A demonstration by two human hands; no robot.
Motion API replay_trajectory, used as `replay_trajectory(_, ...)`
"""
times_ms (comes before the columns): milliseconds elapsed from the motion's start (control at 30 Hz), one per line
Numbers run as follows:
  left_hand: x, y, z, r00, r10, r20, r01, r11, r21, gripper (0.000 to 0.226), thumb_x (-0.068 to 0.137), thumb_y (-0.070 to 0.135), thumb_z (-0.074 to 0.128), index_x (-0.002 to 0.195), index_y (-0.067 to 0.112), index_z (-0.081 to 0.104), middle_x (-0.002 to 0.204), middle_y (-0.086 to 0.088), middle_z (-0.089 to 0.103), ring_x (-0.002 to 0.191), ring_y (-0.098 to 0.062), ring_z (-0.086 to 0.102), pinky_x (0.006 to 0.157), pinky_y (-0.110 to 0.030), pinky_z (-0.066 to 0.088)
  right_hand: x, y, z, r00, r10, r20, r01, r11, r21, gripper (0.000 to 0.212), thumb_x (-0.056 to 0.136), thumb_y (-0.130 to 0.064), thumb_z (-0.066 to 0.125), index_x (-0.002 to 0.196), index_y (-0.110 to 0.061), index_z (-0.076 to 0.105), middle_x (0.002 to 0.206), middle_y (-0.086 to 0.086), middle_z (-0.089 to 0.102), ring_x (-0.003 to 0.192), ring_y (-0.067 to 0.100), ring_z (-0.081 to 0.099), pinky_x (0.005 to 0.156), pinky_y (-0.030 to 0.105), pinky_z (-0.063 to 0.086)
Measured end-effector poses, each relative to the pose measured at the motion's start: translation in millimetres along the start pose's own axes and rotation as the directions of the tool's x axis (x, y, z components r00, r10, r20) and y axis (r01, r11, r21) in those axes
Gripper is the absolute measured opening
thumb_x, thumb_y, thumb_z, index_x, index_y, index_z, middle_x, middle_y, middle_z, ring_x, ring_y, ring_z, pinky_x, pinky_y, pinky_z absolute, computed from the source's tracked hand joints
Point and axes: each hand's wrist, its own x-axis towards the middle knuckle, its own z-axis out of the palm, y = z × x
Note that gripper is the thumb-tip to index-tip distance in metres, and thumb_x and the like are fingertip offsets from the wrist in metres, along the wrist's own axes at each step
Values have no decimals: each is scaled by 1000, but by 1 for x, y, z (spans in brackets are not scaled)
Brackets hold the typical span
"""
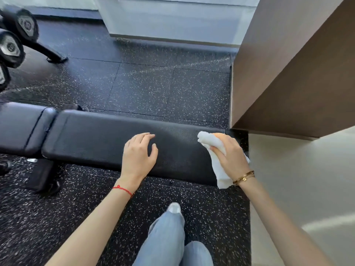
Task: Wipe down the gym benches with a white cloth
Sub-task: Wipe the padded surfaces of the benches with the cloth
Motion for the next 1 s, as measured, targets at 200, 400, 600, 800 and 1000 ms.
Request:
replay_trajectory(200,5,68,-143,1000,-20,4,20,1000,-9,31,92,21,57,121,15,64,122,0,66,117,-19,58,101,-41,46,-8,-104,-128,998,6,-65,-7,1000,-8,33,94,-23,64,127,-20,57,122,-4,60,115,18,50,95,14,28)
replay_trajectory(400,10,129,-213,999,-36,-40,35,999,-25,29,92,19,58,120,14,63,119,-1,67,113,-19,60,99,-40,47,3,-145,-226,998,13,-68,-14,1000,-10,34,94,-26,63,127,-18,58,123,-2,62,114,16,50,94,13,28)
replay_trajectory(600,24,204,-226,985,-122,-121,117,992,-54,29,92,19,58,120,15,63,118,-1,67,112,-20,60,99,-40,47,46,-134,-311,995,-100,21,102,992,-78,38,92,-21,66,127,-10,59,124,6,63,116,26,53,97,13,26)
replay_trajectory(800,39,286,-212,927,-289,-240,269,956,-114,30,91,22,59,121,19,62,118,0,67,110,-21,60,97,-39,46,100,-110,-375,967,-217,131,223,974,-28,36,93,-20,66,127,-16,58,119,-9,56,110,11,46,95,5,22)
replay_trajectory(1000,53,336,-205,861,-401,-314,375,916,-142,28,91,21,59,119,18,63,114,1,68,106,-21,62,94,-38,47,148,-102,-400,905,-358,229,366,931,7,34,93,-19,65,126,-10,59,122,4,63,111,17,51,96,8,26)
